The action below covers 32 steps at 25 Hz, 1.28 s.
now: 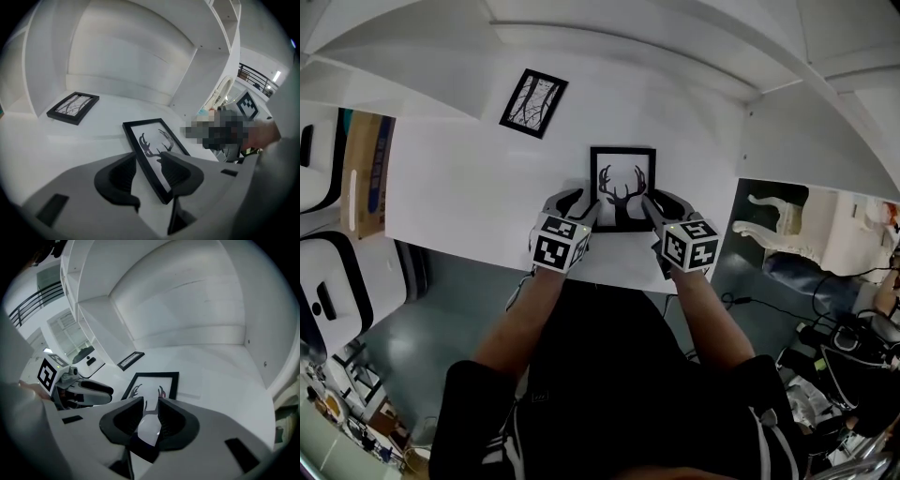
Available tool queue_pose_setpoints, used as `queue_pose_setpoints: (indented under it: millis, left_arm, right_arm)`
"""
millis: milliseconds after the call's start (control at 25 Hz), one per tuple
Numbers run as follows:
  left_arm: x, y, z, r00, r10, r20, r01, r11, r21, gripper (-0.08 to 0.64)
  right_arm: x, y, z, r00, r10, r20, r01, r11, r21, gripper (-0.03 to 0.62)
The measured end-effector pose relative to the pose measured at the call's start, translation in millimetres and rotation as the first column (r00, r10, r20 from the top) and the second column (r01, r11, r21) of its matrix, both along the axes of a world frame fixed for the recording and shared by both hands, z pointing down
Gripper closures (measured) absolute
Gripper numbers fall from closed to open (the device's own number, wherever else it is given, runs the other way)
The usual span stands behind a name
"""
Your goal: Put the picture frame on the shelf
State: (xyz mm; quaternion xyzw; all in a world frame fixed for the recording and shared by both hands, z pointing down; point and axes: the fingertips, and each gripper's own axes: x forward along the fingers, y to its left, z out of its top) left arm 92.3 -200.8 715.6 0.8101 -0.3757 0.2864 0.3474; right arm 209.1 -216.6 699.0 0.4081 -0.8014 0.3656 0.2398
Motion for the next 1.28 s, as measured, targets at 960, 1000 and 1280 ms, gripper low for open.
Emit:
queue_pose_setpoints:
  millis: [960, 1000, 1280]
  left_arm:
    - [8.1, -11.5, 46.4, 0.999, -0.048, 0.011, 0.048, 0.996, -0.071, 0.373]
    - [8.7, -12.2, 46.3, 0.999, -0.042, 0.011, 0.042, 0.997, -0.07, 0.373]
    - [16.8, -18.0, 45.7, 1.0, 0.006, 0.014, -0.005, 0.998, -0.06, 0.377]
  right_arm:
    - [12.2, 6.7, 55.8, 0.992, 0.032, -0.121, -0.044, 0.994, -0.099, 0.449]
    - [11.7, 6.3, 56.1, 0.992, 0.032, -0.123, -0.044, 0.994, -0.099, 0.449]
    - [13.9, 1.2, 56.2, 0.99, 0.056, -0.13, -0.068, 0.993, -0.094, 0.449]
